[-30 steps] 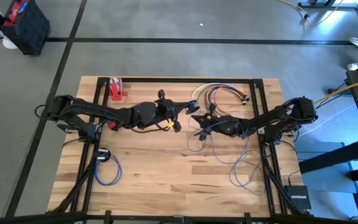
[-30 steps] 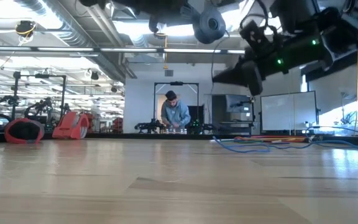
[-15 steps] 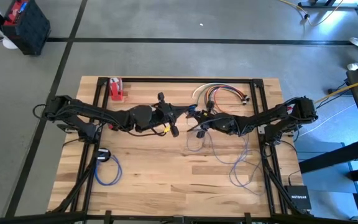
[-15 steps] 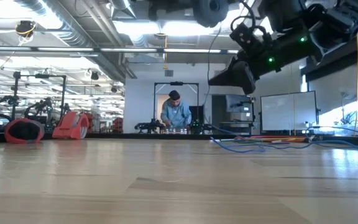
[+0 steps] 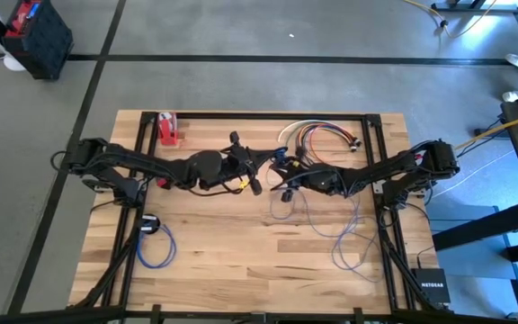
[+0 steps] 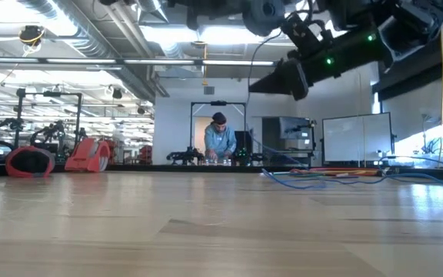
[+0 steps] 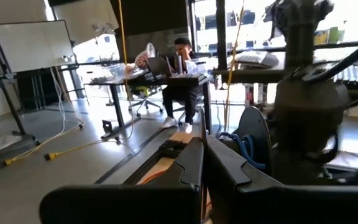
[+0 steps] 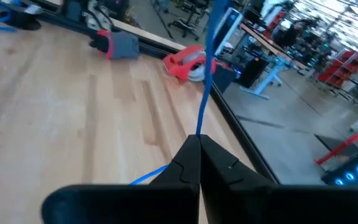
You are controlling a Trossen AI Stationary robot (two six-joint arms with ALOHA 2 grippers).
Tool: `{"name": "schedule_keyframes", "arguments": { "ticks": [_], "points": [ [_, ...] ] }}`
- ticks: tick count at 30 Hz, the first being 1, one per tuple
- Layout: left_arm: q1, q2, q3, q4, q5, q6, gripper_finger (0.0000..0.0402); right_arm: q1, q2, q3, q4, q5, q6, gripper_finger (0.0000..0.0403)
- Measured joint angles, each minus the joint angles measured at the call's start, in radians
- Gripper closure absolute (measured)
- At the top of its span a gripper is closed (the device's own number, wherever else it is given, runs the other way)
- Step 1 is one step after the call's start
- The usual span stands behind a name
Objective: Coil cords
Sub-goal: Coil the blue cable wire on the black spool
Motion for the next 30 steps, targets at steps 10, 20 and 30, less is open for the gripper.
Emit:
{"name": "schedule_keyframes", "arguments": {
  "ticks": [10, 20, 30],
  "points": [
    [0.003, 0.016, 0.000, -0.012, -0.003, 0.010, 0.0400, 0.011, -0.003, 0.047, -0.168, 0.103, 0.033, 0.0376],
    [-0.008, -0.015, 0.000, -0.075, -0.007, 0.011, 0.0400, 0.099, -0.177, 0.046, -0.559, 0.210, 0.088, 0.0264],
    [-0.005, -0.016, 0.000, -0.085, -0.007, 0.016, 0.0400, 0.090, -0.351, -0.058, -0.310, 0.163, 0.071, 0.0248]
  ]
}}
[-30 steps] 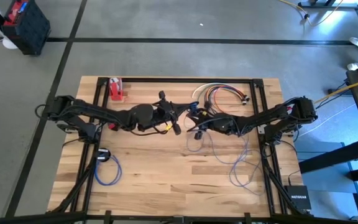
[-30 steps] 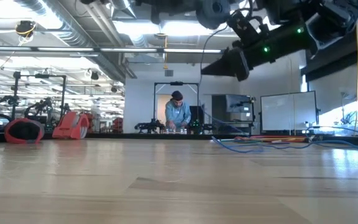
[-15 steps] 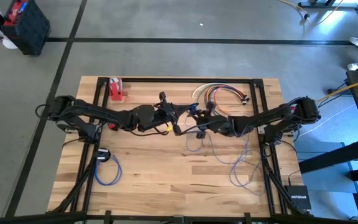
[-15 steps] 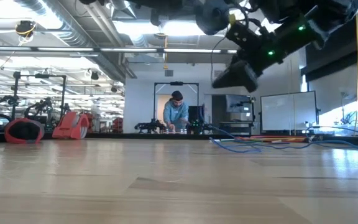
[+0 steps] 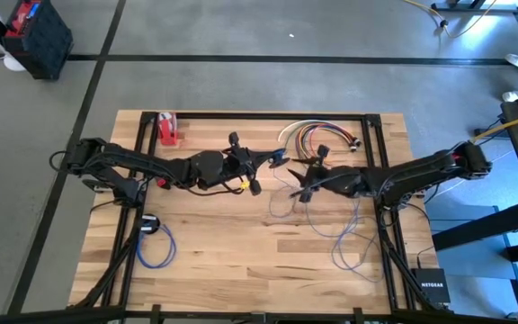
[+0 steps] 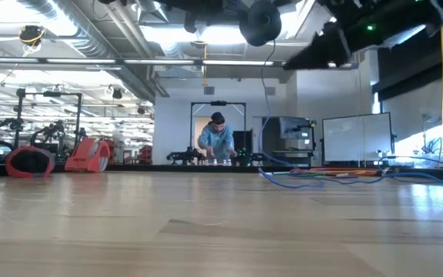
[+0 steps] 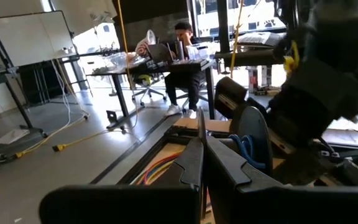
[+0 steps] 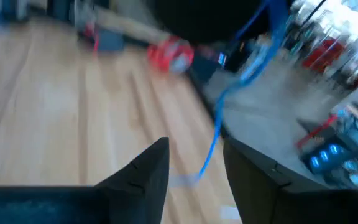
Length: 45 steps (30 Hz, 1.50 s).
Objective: Coil cords
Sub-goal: Coil the blue cable wire on the black spool
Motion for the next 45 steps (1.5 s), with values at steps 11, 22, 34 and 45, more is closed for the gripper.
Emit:
{"name": "schedule_keyframes", "arguments": {
  "ticks": [11, 22, 34, 45],
  "points": [
    [0.001, 0.000, 0.000, 0.002, 0.000, 0.005, 0.0400, -0.178, 0.164, -0.061, 0.375, -0.208, 0.043, 0.0249],
    [0.001, 0.000, 0.000, 0.000, 0.000, 0.008, 0.0400, -0.192, 0.241, -0.046, 0.443, -0.249, 0.026, 0.0312],
    [0.001, 0.000, 0.000, 0.009, 0.000, -0.005, 0.0400, -0.161, 0.254, -0.036, 0.328, -0.242, -0.006, 0.0397],
    [0.021, 0.009, 0.000, 0.014, 0.000, -0.043, 0.0400, -0.046, 0.254, 0.007, 0.319, -0.187, -0.046, 0.0399]
  ]
}}
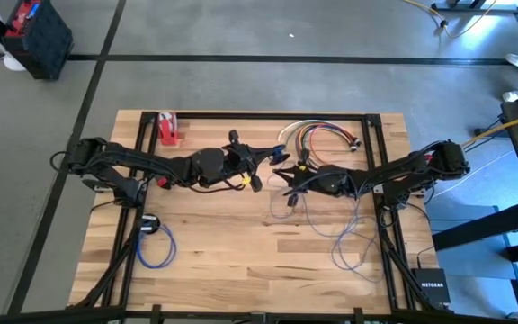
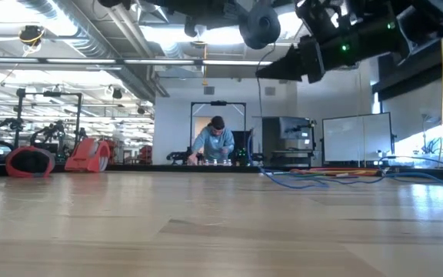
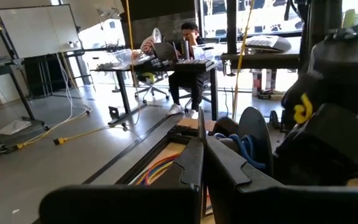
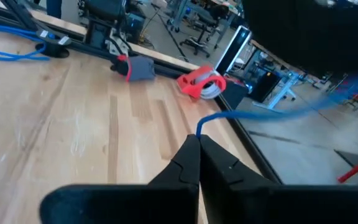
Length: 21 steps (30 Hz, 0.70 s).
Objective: Coil cords
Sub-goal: Coil the blue cable wire on the black spool
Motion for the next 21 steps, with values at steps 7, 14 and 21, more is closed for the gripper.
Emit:
{"name": "schedule_keyframes", "arguments": {
  "ticks": [7, 14, 21],
  "points": [
    [0.005, 0.001, 0.000, 0.001, 0.000, -0.008, 0.0400, 0.022, 0.000, 0.114, -0.163, 0.006, -0.020, 0.0400],
    [0.010, 0.005, 0.000, -0.004, 0.000, -0.011, 0.0400, 0.046, 0.000, 0.189, -0.264, 0.064, -0.018, 0.0401],
    [0.013, 0.006, 0.000, -0.015, -0.005, -0.013, 0.0400, 0.100, 0.000, 0.239, -0.300, 0.166, -0.070, 0.0401]
  ]
}}
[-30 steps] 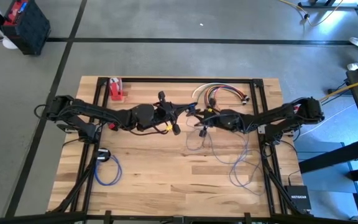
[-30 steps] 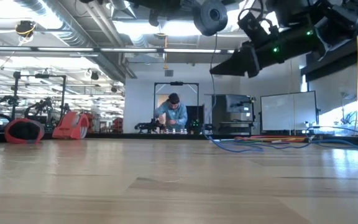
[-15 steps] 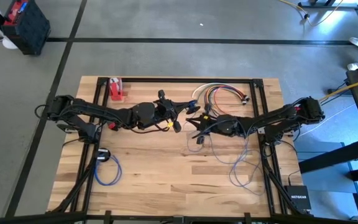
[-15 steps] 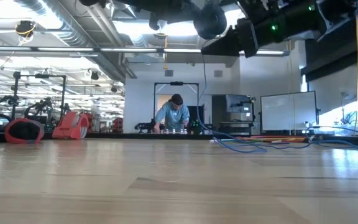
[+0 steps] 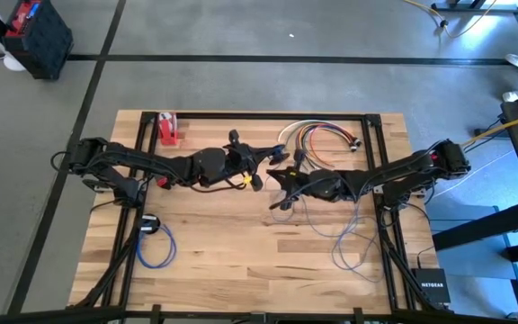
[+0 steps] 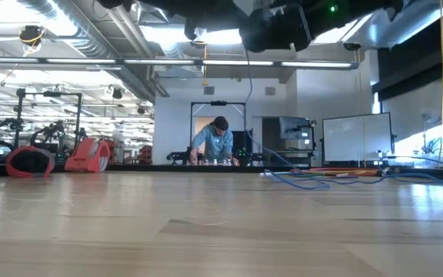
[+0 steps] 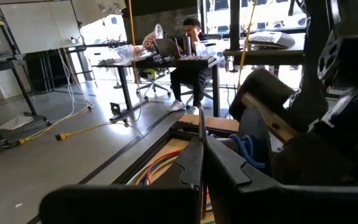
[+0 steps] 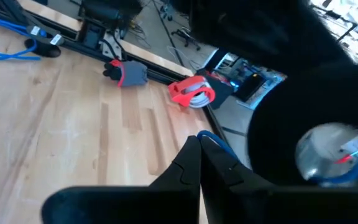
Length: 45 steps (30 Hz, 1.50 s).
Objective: Coil cords
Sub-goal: Coil the blue cable wire on the black spool
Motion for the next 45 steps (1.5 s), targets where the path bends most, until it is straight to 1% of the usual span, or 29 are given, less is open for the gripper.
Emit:
{"name": "schedule_keyframes", "arguments": {
  "ticks": [10, 15, 19, 23, 30, 35, 39, 44, 45],
  "points": [
    [0.006, 0.000, 0.000, -0.029, -0.001, 0.003, 0.0400, -0.001, -0.001, 0.117, -0.186, 0.007, 0.024, 0.0402],
    [-0.003, 0.000, 0.000, -0.027, -0.002, 0.005, 0.0400, -0.001, -0.002, 0.121, -0.283, 0.005, 0.072, 0.0402],
    [-0.024, -0.001, 0.000, 0.022, -0.002, 0.024, 0.0400, -0.002, 0.000, 0.121, -0.360, 0.005, 0.125, 0.0402],
    [-0.046, -0.002, 0.000, 0.061, 0.000, 0.032, 0.0400, -0.002, 0.006, 0.121, -0.327, 0.005, 0.128, 0.0402],
    [-0.039, -0.003, 0.001, 0.062, -0.003, 0.023, 0.0400, -0.001, 0.006, 0.120, -0.124, 0.017, 0.057, 0.0402],
    [-0.034, -0.003, 0.001, 0.030, -0.002, 0.023, 0.0400, 0.008, 0.006, 0.120, -0.085, -0.008, 0.055, 0.0402],
    [-0.022, -0.003, 0.001, 0.000, 0.000, 0.025, 0.0400, 0.037, 0.006, 0.120, -0.052, 0.027, 0.045, 0.0402],
    [-0.021, -0.003, 0.001, -0.023, 0.000, 0.080, 0.0400, 0.060, -0.026, 0.120, -0.041, 0.132, -0.034, 0.0402],
    [-0.024, -0.003, 0.001, -0.022, -0.004, 0.095, 0.0400, 0.058, -0.038, 0.120, -0.041, 0.139, -0.045, 0.0402]
  ]
}}
